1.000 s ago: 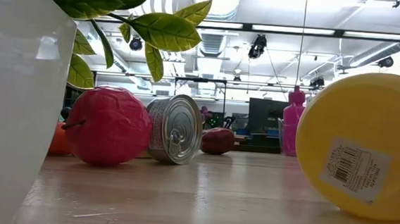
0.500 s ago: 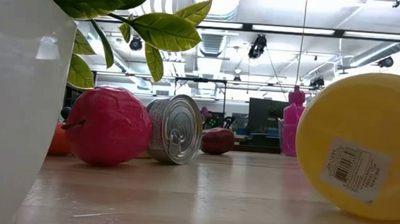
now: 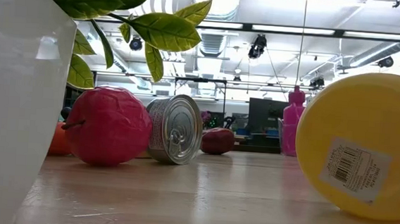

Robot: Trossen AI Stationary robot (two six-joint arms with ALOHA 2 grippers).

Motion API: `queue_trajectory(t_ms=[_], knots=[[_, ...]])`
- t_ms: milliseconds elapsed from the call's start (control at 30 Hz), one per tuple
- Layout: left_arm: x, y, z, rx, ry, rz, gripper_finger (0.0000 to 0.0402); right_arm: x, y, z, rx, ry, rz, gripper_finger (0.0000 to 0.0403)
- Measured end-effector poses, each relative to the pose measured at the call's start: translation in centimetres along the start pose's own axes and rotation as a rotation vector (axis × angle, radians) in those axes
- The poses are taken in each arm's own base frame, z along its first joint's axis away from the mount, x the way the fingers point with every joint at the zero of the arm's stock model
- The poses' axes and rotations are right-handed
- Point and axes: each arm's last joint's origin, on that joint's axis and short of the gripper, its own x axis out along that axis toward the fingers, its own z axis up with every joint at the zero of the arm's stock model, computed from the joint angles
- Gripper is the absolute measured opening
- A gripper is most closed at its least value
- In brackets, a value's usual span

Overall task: Pick & Place Food Item
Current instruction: Put the orange tumbler bottle into the top right transparent bin

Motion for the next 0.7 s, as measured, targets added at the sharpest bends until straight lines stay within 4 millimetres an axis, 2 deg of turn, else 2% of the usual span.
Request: queue_trajectory(t_ms=[100,300,700], knots=[[0.00,0.00,-0.01,0.000,0.000,0.000,0.0000,0.00,0.00,0.00,-0.019,0.000,0.000,0.0205],[0.00,0.00,-0.01,0.000,0.000,0.000,0.0000,0.00,-0.01,0.00,-0.029,0.000,-0.001,0.0222],[0.00,0.00,-0.01,0.000,0.001,0.000,0.0000,0.00,-0.01,0.00,-0.029,0.000,-0.001,0.0220]])
